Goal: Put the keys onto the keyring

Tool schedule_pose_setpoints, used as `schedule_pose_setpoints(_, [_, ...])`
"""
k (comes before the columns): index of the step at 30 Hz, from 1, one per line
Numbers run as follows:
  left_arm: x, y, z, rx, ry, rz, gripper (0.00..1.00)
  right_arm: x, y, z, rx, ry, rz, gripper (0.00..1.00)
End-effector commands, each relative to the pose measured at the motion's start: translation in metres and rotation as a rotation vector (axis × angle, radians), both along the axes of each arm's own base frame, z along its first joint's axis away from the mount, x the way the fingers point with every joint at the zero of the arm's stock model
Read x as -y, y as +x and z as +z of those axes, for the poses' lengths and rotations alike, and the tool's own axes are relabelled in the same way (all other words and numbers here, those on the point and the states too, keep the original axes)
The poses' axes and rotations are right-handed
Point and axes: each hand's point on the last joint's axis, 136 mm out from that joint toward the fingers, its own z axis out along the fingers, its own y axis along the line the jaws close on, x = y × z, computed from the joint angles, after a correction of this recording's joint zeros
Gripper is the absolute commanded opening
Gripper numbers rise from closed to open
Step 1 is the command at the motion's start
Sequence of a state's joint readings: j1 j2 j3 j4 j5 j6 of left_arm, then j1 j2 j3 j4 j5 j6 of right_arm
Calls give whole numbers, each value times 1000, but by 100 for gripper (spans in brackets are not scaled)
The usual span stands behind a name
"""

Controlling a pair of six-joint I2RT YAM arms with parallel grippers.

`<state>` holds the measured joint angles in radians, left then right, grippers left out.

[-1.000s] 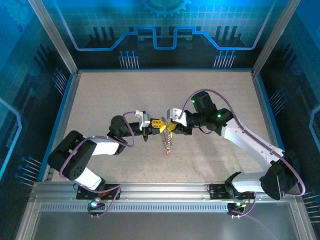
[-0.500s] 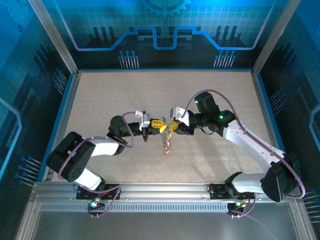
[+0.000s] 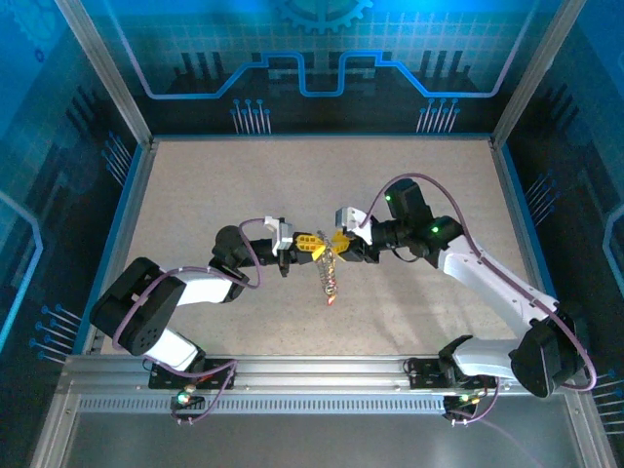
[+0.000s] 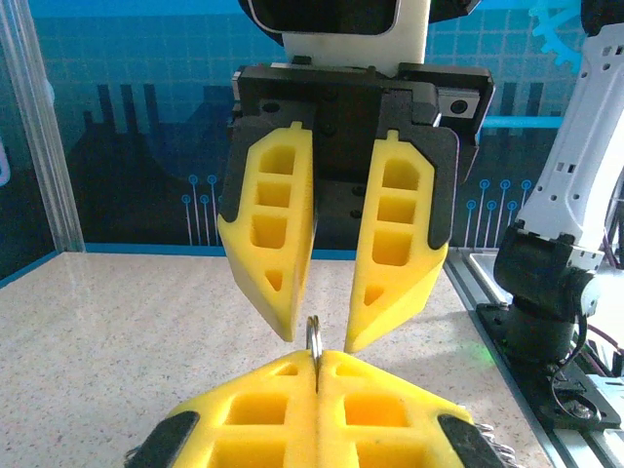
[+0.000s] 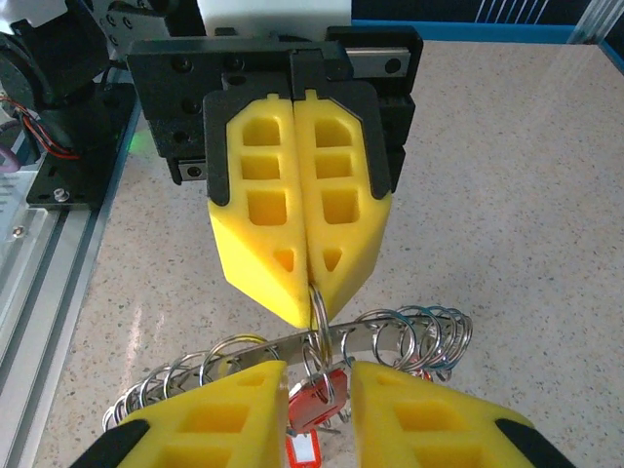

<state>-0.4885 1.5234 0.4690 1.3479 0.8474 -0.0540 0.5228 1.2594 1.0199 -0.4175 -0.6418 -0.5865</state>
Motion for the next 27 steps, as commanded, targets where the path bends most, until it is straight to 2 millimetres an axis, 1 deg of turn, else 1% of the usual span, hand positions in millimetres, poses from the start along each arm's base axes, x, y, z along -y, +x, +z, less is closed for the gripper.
schedule_pose_setpoints(1, [2, -7, 32, 102, -53, -33, 0, -6, -8, -1, -20, 15, 45, 23])
schedule_pose_setpoints(9, [4, -8, 34, 107, -57, -40, 0, -10, -5, -5, -37, 14, 55, 21])
schedule_pose_setpoints(13, [5, -8, 32, 102, -53, -42, 0, -12, -6, -5, -36, 18, 62, 19])
schedule_pose_setpoints(14, [5, -7, 32, 101, -54, -40, 0, -12, -6, -5, -37, 20, 65, 18])
schedule_pose_setpoints(16, [5, -7, 31, 98, -53, -38, 0, -12, -7, -5, -40, 18, 69, 12])
schedule_pose_setpoints(20, [7, -6, 27, 91, -47, -41, 0, -12, -9, -4, -30, 16, 70, 9])
schedule_pose_setpoints(22, [7, -5, 25, 85, -45, -37, 0, -11, -9, -4, -26, 10, 70, 4])
schedule_pose_setpoints(24, [7, -2, 21, 79, -40, -27, 0, -10, -11, -4, -22, 1, 74, 1])
schedule_pose_setpoints(26, [7, -1, 17, 74, -34, -20, 8, -8, -10, -5, -11, -21, 64, 0])
schedule_pose_setpoints(27, [7, 0, 15, 72, -32, -13, 15, -7, -9, -5, 1, -36, 59, 0])
